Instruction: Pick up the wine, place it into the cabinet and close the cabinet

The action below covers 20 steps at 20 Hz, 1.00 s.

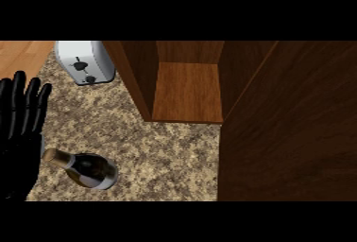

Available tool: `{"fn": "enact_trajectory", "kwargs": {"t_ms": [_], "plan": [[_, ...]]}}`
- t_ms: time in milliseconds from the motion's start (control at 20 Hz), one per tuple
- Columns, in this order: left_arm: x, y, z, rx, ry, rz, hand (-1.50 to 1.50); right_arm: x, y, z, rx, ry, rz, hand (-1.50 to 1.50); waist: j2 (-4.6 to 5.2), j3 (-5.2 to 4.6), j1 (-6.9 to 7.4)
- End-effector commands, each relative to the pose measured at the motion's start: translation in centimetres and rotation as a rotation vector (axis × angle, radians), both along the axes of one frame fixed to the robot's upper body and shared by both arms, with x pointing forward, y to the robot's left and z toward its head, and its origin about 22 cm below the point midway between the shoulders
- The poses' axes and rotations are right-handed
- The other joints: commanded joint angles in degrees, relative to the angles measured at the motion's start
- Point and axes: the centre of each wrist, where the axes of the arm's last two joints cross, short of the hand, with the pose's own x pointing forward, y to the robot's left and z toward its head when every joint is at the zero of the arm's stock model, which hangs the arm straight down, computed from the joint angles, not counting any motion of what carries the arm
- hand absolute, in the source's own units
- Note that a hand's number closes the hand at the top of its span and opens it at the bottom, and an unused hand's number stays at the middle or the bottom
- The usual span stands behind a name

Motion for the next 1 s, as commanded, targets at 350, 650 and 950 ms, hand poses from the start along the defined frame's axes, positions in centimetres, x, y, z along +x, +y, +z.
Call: {"fn": "enact_trajectory", "kwargs": {"t_ms": [350,650,950], "plan": [[-1.8,2.2,-2.2,-0.211,0.223,-0.408,-1.5,-2.9,2.9,-0.8,0.134,0.138,0.227,-1.5,-0.69,1.58,-1.15],[-3.3,6.1,3.4,-0.203,0.263,-0.464,-1.5,-6.7,3.4,2.3,0.147,0.179,0.241,-1.5,-0.66,1.63,-1.44],[-5.5,8.4,6.0,-0.22,0.256,-0.431,-1.5,-9.2,5.1,5.5,0.151,0.185,0.244,-1.5,-0.56,1.58,-1.24]]}}
